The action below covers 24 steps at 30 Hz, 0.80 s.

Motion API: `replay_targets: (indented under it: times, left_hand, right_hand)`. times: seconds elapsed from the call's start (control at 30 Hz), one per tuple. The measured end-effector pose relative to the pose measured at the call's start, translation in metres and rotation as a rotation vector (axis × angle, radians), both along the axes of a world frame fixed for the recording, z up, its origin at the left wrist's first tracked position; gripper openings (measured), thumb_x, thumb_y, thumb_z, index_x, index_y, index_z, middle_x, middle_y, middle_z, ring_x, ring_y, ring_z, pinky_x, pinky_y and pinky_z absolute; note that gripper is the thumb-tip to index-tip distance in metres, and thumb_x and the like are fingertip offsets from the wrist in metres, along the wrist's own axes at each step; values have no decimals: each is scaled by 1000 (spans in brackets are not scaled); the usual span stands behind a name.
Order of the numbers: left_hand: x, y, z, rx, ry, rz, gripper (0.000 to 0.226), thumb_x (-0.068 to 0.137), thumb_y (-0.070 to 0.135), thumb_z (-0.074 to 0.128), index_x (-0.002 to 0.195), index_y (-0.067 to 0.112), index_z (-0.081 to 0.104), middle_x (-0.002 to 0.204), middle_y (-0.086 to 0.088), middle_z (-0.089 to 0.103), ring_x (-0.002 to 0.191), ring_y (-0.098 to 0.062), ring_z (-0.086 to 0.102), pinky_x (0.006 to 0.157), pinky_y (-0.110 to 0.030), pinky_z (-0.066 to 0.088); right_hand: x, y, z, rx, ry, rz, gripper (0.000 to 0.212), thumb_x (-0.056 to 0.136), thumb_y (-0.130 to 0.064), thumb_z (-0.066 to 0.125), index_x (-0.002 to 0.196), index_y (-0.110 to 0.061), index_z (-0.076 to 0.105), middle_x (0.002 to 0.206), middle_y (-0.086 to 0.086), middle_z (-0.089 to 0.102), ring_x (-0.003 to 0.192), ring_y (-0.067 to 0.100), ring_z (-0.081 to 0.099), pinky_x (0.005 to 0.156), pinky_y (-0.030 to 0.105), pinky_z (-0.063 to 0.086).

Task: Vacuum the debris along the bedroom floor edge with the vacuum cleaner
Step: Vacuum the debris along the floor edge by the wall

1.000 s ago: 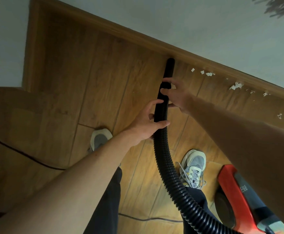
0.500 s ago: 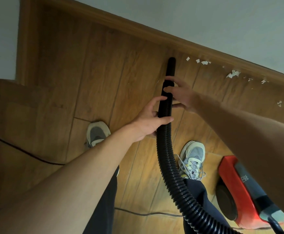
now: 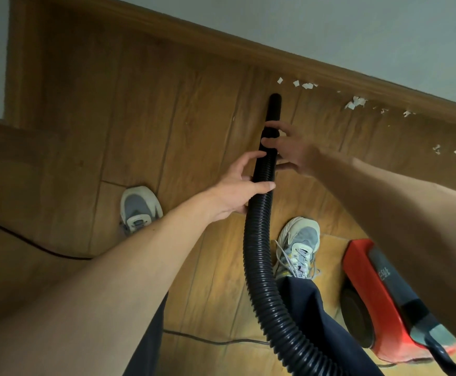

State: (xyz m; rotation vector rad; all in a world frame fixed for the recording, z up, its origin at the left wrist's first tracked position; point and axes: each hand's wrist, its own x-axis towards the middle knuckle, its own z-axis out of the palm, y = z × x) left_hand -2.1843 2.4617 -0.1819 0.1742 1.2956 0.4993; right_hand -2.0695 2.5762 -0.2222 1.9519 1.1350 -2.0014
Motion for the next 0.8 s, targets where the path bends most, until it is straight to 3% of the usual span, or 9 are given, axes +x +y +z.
replay_targets:
  times: [0.13,0.4,0.5,0.8]
  left_hand:
    - [9,1,4,-7,-8,-23,65,90,2,69,135,43,48,125,-15,63,103,-38,69,80,-60,59]
    - [-15,-27,23,-57,27,-52,65,91,1,67,137,42,46,118,-14,68,99,-35,71,80,-60,59]
    - [-28,-43,28,-92,51,-48,64,91,2,68,135,44,47,117,-15,69,106,-36,68,82,-62,57]
    - [-42,-65,28,-135,66,19,61,91,1,68,121,52,53,111,-13,72,100,-32,69,76,-54,60]
  right_hand:
    - [10,-1,1,3,2,21,50,98,-13,58,142,-33,45,127,8,58,96,21,65,66,31,55]
    - [-13,-28,10,-90,74,62,52,97,-11,58,142,-32,45,123,9,57,90,19,65,57,27,56]
    - [-31,-46,10,-114,92,89,53,96,-10,58,143,-31,44,121,8,58,90,20,64,61,30,57]
    - [-52,-64,6,-140,146,135,57,96,-7,57,146,-29,41,126,9,53,87,20,61,65,33,58]
